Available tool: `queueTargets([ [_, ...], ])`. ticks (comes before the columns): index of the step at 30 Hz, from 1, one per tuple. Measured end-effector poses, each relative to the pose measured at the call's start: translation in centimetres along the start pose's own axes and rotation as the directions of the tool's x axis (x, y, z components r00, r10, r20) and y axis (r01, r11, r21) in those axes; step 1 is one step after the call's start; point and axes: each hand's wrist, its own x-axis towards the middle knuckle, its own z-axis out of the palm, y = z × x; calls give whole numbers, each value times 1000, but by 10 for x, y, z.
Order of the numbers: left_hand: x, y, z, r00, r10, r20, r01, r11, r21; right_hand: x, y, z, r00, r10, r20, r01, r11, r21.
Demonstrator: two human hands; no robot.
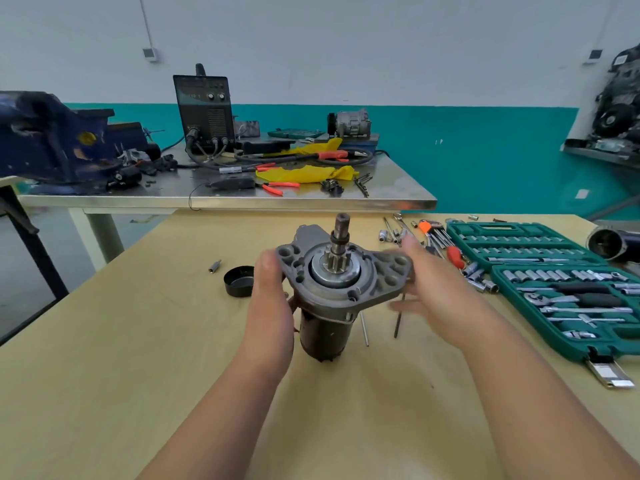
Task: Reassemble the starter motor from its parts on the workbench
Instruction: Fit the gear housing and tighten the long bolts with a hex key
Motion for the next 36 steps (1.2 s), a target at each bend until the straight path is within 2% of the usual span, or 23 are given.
queueTargets([
  [1, -1, 8, 1, 996, -79, 35, 81, 993, -81, -10, -6, 10, 995, 20, 98, -49, 953, 299],
  [2, -2, 16, 2, 986, -145, 82, 156, 975, -157, -21, -10, 18, 992, 13, 128, -72, 879, 472],
  [4, -3, 31, 1, 954, -235, 186, 276, 931, -240, -36, -7, 33, 999, -23, 39, -3, 822, 570],
  [6, -3, 42, -4, 915, -304, 264, 366, 901, -232, -47, -5, 47, 995, -61, -85, 100, 798, 595],
  [8, -1, 53, -14, 881, -371, 293, 434, 881, -190, -51, -5, 56, 976, -128, -177, 208, 785, 583],
  [11, 8, 69, -35, 808, -502, 308, 543, 838, -58, -54, -7, 67, 945, -250, -210, 322, 816, 481],
  [12, 9, 70, -42, 780, -554, 290, 575, 818, 14, -58, -9, 71, 928, -328, -178, 372, 844, 386],
  [14, 8, 67, -56, 740, -635, 221, 605, 772, 195, -67, -9, 80, 879, -476, -25, 472, 863, 181],
  [16, 3, 59, -66, 722, -671, 166, 609, 731, 307, -76, -7, 90, 835, -530, 147, 521, 848, 99],
  [18, 1, 53, -72, 757, -638, 141, 543, 734, 408, -78, -3, 99, 791, -590, 160, 578, 807, 118],
  [20, 0, 51, -71, 812, -568, 133, 440, 746, 499, -75, -7, 102, 757, -653, 28, 644, 752, 141],
  [22, -1, 52, -65, 875, -469, 118, 327, 753, 570, -61, -11, 96, 755, -646, -112, 653, 756, 40],
  [24, -2, 53, -58, 920, -376, 111, 228, 744, 628, -41, -7, 79, 821, -523, -230, 514, 852, -102],
  [26, -6, 52, -49, 949, -287, 132, 138, 752, 645, -17, 12, 58, 929, -248, -276, 220, 967, -128],
  [28, -11, 49, -43, 976, -143, 164, -1, 753, 658, -9, 31, 49, 978, 23, -207, -30, 999, -31],
  [30, -17, 42, -39, 978, 16, 209, -153, 738, 658, -11, 36, 52, 977, 180, -117, -152, 964, 218],
  [33, -18, 24, -35, 960, 154, 235, -252, 840, 480, -9, 26, 61, 981, 173, 87, -191, 804, 562],
  [34, -17, 19, -34, 955, 185, 232, -271, 862, 429, -5, 22, 63, 985, 147, 93, -173, 774, 609],
  [36, -11, 16, -32, 941, 241, 237, -322, 852, 413, 5, 13, 67, 995, 103, -17, -70, 781, 621],
])
